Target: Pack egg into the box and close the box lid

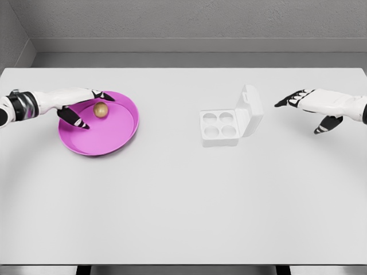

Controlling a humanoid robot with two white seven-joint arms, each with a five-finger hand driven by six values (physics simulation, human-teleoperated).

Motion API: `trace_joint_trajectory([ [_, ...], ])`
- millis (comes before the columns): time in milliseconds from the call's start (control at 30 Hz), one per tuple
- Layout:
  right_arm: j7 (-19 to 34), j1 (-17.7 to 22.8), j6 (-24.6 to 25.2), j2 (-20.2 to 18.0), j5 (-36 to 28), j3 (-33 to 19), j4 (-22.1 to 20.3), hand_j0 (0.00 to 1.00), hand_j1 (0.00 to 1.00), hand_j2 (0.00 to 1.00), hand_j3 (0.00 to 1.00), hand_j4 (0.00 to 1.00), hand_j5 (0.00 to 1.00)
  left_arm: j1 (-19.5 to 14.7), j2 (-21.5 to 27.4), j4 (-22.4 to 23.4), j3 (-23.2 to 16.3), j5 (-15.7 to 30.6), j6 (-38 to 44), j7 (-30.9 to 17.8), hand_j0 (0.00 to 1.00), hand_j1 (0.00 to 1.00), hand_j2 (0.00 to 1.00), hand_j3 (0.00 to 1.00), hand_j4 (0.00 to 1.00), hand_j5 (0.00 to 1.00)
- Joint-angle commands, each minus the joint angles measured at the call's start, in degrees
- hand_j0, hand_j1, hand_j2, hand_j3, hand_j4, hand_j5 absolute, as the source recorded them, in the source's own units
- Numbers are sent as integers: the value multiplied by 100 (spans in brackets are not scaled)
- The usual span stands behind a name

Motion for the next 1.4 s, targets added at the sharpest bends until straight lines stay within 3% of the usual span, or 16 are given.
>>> trace_joint_trajectory([
  [0,-8,0,11,-1,-32,-7,0,100,100,100,100,100,100,0,1,37,50,41,15,2,90,90,90,90,90,90],
  [967,-17,0,11,-53,-32,-7,-97,100,100,100,100,100,100,-26,-201,257,59,32,131,2,85,85,85,85,85,85],
  [1367,-26,0,11,-71,-40,-16,-97,100,100,100,100,100,100,-44,-254,292,50,50,544,2,72,72,72,72,72,72],
])
